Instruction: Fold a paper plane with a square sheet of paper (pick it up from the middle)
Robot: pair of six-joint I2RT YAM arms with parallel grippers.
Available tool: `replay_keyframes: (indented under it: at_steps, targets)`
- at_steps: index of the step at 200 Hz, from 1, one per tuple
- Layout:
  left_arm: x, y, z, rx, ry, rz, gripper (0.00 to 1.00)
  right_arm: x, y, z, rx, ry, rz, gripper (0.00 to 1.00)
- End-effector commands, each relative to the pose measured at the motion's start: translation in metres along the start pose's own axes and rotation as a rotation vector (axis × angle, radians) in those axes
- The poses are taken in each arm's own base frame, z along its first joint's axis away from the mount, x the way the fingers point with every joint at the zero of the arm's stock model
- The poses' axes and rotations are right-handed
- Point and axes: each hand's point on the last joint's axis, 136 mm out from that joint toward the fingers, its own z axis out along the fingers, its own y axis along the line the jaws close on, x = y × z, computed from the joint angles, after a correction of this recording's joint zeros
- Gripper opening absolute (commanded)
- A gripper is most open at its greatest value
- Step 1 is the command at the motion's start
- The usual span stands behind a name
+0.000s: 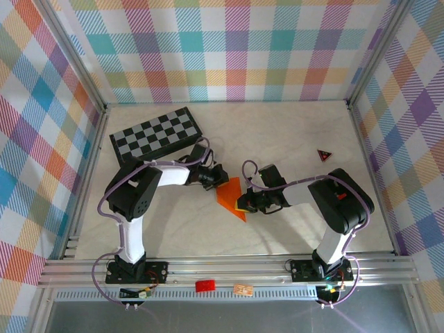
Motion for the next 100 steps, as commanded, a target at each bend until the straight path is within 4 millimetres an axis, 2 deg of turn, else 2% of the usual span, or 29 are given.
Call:
replay_keyframes:
  at_steps: [1,60,84,100]
  targets:
    - [-0.025,0.027,-0.01,-0.112,-0.062,-0.005,0.09,0.042,-0.057,0.001,0.184,0.09,0.18,0.0]
    - [-0.03,-0.018,-0.045,-0.008,-0.139,0.014,0.11,0.042,-0.057,0.003,0.178,0.094,0.18,0.0]
    - [-0.015,-0.034,-0.05,0.015,-0.139,0.043,0.11,0.04,-0.056,0.003,0.176,0.093,0.176,0.0]
    - [0.003,-0.042,-0.045,0.025,-0.117,0.07,0.11,0.038,-0.054,0.003,0.173,0.09,0.174,0.0]
